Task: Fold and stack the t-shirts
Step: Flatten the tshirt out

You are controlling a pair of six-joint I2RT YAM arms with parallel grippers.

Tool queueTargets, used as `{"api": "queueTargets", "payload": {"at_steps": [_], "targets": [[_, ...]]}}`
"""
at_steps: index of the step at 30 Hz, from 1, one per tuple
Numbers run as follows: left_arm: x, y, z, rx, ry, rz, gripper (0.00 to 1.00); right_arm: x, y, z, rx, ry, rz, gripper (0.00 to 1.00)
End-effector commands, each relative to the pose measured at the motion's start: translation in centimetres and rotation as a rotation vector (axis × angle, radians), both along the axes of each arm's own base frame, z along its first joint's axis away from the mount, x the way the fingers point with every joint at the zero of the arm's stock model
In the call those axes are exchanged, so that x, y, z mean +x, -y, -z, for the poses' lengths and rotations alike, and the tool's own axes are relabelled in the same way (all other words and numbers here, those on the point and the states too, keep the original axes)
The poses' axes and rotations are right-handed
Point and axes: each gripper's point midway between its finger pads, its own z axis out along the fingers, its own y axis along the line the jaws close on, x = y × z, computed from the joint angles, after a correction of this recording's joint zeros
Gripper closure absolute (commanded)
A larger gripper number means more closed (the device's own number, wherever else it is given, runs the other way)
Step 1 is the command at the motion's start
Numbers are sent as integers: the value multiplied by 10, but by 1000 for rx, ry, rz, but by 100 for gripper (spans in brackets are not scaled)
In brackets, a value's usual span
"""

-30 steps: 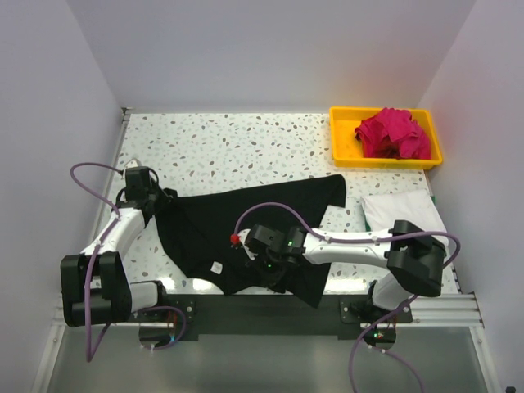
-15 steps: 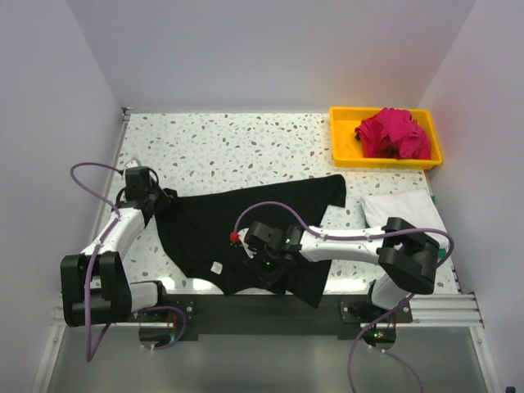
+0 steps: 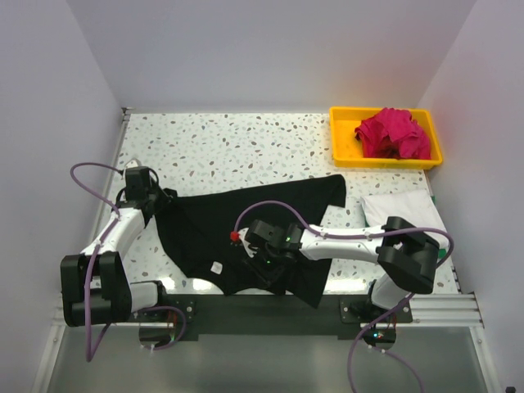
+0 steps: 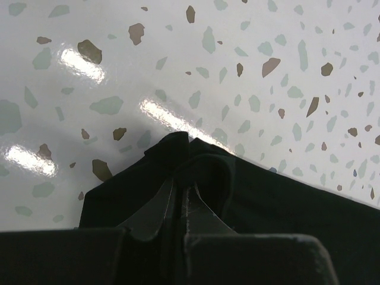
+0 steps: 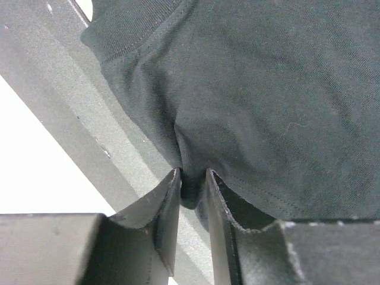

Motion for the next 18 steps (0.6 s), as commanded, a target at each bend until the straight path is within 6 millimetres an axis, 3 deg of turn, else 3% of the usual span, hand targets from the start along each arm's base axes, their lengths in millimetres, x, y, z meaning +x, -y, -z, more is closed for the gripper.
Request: {"api": "queueTargets", "payload": {"at_steps": [1, 6, 18], "targets": [[4, -4, -5, 21, 33, 9, 100, 2, -5, -5, 27, -12, -2, 73], [4, -3, -5, 19, 33, 13, 100, 4, -4, -9, 37, -13, 12, 78], [4, -4, -5, 22, 31, 12, 100, 14, 5, -46, 82, 38, 21, 97]]}}
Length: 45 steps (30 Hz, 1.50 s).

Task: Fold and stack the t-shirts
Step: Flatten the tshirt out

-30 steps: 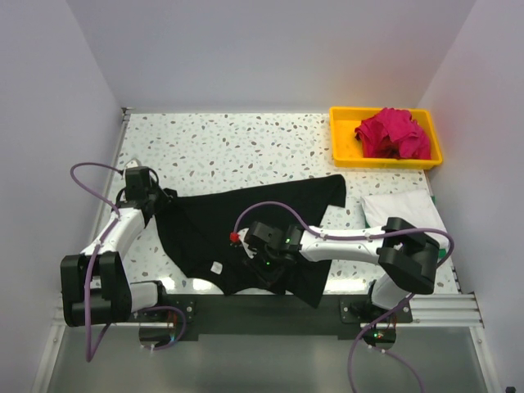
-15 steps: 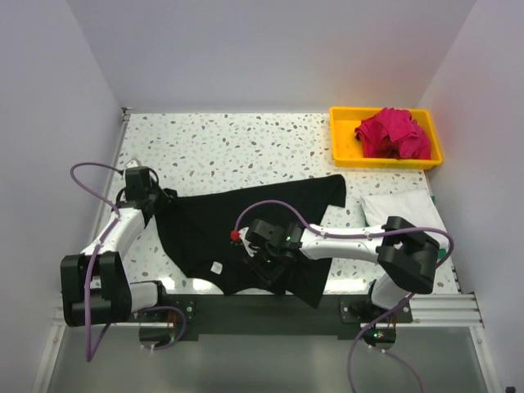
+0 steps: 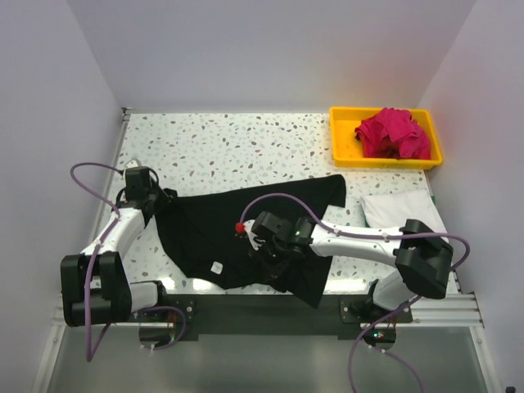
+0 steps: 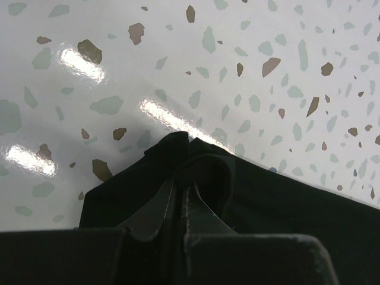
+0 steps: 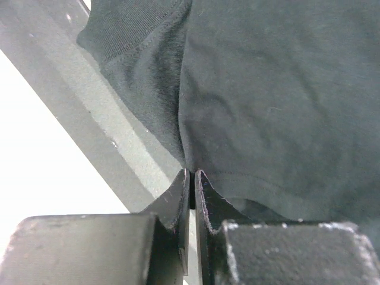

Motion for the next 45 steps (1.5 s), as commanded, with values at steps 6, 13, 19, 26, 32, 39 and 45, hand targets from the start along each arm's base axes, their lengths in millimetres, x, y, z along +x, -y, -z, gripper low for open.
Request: {"api": "queueTargets", "payload": {"at_steps": [6, 13, 19, 26, 32, 39, 45], "targets": [[3, -7, -6, 37, 25, -2, 100, 23, 24, -42, -13, 131, 15, 97], [3, -8, -8, 40, 31, -7, 100, 80, 77, -47, -171, 304, 272, 97], [4, -8, -6, 39, 26, -6, 100, 133, 59, -37, -138, 382, 369, 100], [9, -7, -20, 36, 58, -4, 100, 201, 89, -84, -193, 623, 598, 100], [22, -6, -89, 49, 242, 12, 100, 225, 114, -175, -88, 837, 734, 100], [16, -5, -231, 71, 552, -1, 100, 219, 154, -294, 33, 1064, 805, 100], [-27, 6, -381, 125, 858, 47, 100, 183, 171, -396, 297, 1169, 755, 100]]}}
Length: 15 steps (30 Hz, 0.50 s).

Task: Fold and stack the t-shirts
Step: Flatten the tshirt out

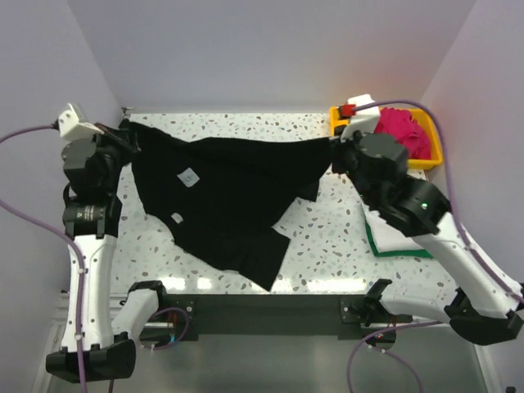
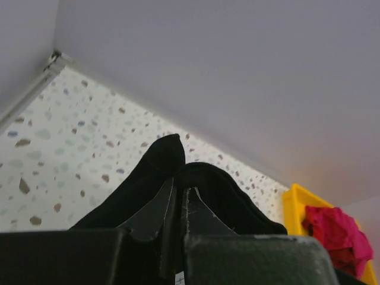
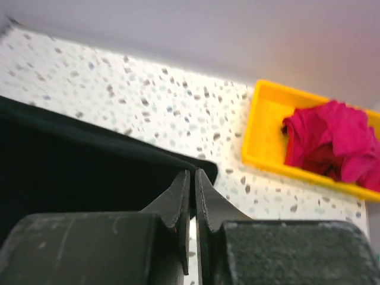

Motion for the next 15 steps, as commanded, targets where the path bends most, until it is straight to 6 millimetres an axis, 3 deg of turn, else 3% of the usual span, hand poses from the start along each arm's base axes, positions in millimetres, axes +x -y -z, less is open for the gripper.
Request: {"api": "queueTargets", "payload": {"at_steps": [1, 2, 3, 4, 5, 6, 7, 8, 9, 11, 15], "targets": [[-37, 7, -111, 84, 240, 34, 100, -31, 18, -83, 88, 174, -109, 100], [-45, 7, -128, 97, 274, 33, 100, -39, 20, -96, 110, 195, -139, 100], [-63, 9, -164, 116, 353, 31, 100, -48, 22, -106, 119, 215, -168, 100], [-75, 9, -177, 134, 374, 28, 100, -65, 26, -131, 164, 268, -232, 100], [-85, 10, -191, 145, 403, 26, 100, -73, 27, -141, 182, 287, -262, 100], [-108, 11, -222, 160, 479, 10, 100, -82, 29, -149, 194, 303, -290, 100], [-123, 11, -234, 178, 508, 5, 100, -95, 33, -164, 219, 339, -328, 100], [-147, 14, -260, 194, 578, 1, 100, -108, 30, -172, 226, 357, -403, 100], [-158, 16, -267, 210, 597, 3, 100, -117, 29, -171, 211, 347, -447, 100], [-193, 20, -295, 236, 686, -2, 100, -146, 29, -191, 246, 393, -561, 100], [-237, 29, -321, 276, 793, 14, 100, -184, 31, -209, 287, 444, -707, 100]]}}
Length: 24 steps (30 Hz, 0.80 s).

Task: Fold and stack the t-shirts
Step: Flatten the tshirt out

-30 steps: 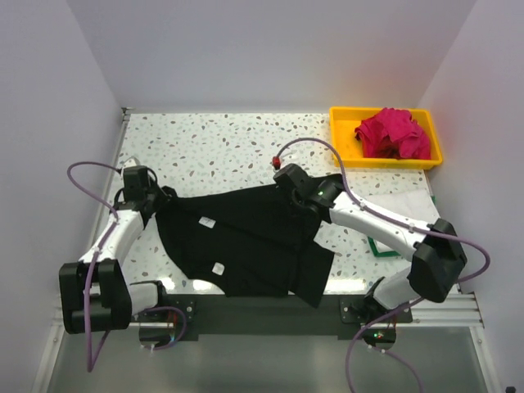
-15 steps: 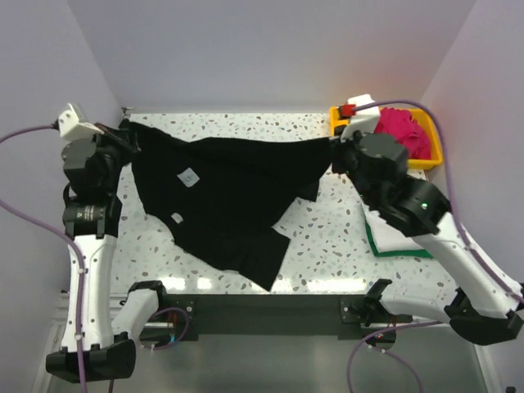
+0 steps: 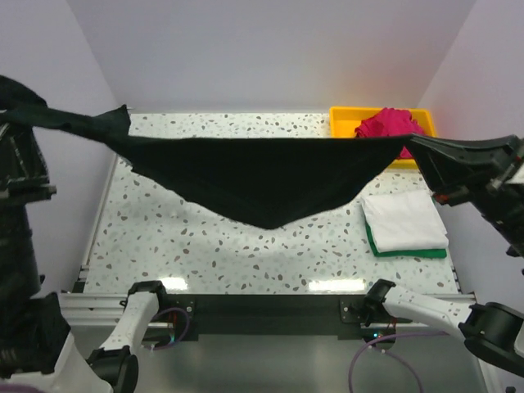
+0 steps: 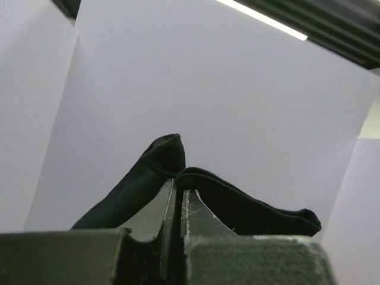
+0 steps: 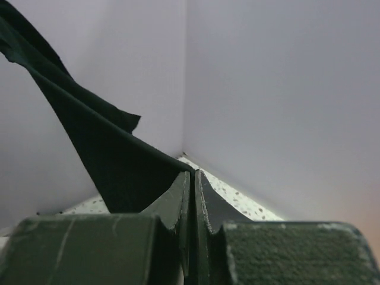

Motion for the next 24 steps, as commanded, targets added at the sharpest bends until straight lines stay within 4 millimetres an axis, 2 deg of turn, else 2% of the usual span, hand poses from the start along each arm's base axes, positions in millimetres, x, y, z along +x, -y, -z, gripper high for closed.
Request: {"api": "queueTargets", "payload": {"at_steps": [1, 2, 3, 7, 9, 10, 12, 13, 14, 15, 16, 17, 19, 20, 21, 22, 23, 24], "targets": [[-25, 5, -14, 65, 47, -20, 100, -35, -13, -1, -55, 53, -186, 100], [-38, 7, -21, 71, 79, -19, 100, -38, -11, -2, -47, 55, -191, 100], [-43, 7, -24, 76, 89, -23, 100, -42, -6, -7, -26, 67, -185, 100], [-50, 9, -34, 89, 128, -22, 100, -40, 4, -11, -5, 73, -142, 100], [-41, 10, -35, 92, 128, -7, 100, -28, 5, -9, 0, 50, -92, 100], [-29, 10, -33, 93, 113, -2, 100, -14, 6, -3, -2, 19, -31, 100], [4, 12, -24, 102, 69, 25, 100, 12, 7, 10, -16, -36, 75, 100], [20, 12, -17, 103, 43, 40, 100, 38, 16, 20, -19, -90, 219, 100], [52, 13, 3, 107, -25, 63, 100, 54, 20, 29, -35, -117, 304, 100], [69, 14, 8, 115, -36, 73, 100, 72, 27, 36, -33, -148, 414, 100], [96, 14, 22, 118, -81, 90, 100, 98, 22, 56, -80, -196, 516, 100], [131, 16, 53, 127, -162, 127, 100, 113, 38, 69, -122, -223, 679, 100], [178, 19, 80, 157, -200, 163, 100, 140, 29, 95, -179, -242, 789, 100], [209, 19, 117, 153, -275, 187, 100, 155, 18, 111, -230, -256, 812, 100], [239, 21, 142, 163, -324, 218, 100, 171, 11, 133, -247, -276, 832, 100], [262, 21, 174, 154, -380, 235, 100, 183, 5, 149, -256, -298, 832, 100], [278, 22, 197, 151, -422, 257, 100, 207, -2, 170, -259, -336, 810, 100], [304, 21, 223, 157, -451, 267, 100, 224, -8, 201, -295, -387, 793, 100]]}}
